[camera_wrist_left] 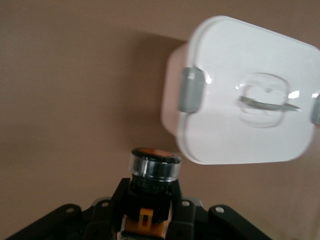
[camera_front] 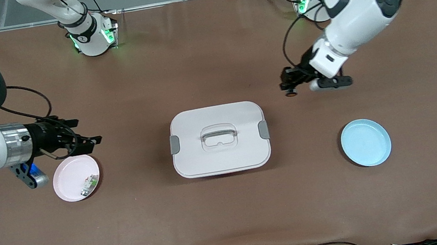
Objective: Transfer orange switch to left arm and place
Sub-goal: 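Carry the switch to the blue plate while the right gripper retracts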
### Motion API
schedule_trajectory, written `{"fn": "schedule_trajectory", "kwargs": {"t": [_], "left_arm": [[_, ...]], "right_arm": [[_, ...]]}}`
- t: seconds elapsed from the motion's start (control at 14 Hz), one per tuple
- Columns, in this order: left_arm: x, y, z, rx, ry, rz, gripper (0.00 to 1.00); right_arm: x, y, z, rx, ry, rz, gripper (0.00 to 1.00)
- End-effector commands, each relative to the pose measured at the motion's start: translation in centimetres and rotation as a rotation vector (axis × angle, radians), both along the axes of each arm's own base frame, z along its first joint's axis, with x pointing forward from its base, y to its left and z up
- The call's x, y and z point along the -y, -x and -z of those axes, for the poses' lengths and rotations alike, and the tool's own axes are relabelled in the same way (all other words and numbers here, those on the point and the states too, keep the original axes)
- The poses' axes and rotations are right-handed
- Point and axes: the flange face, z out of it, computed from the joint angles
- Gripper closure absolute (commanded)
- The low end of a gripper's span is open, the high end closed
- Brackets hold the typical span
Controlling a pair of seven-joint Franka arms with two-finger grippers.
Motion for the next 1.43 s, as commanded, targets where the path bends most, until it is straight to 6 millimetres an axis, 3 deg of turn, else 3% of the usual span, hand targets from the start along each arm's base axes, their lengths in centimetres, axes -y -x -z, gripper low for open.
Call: {"fn": "schedule_trajectory", "kwargs": {"t": [0.0,0.29,0.5,0.93,1.36], "left_arm": [[-4.3,-1.0,-1.0,-0.005,-0.147,0.044,0.94],[-14.7,-3.5,-0.7,0.015,-0.234,0.03,0.94],[-19.1,-5.3,1.0,0.054,-0.29,0.005,0.94],[-23.2,-7.9,4.5,0.104,-0.325,-0.009,0.94],[-24.6,-11.3,8.3,0.117,-0.364,-0.06,0.94]], "right_arm": [[1.3,0.5,-0.8,0.062,0.052,-0.189,0.0],[5.1,1.3,-3.8,0.172,0.127,-0.447,0.0],[7.0,1.3,-4.2,0.191,0.152,-0.55,0.0],[7.2,1.6,-5.8,0.225,0.206,-0.653,0.0],[7.9,2.5,-9.7,0.317,0.254,-0.596,0.0]]}}
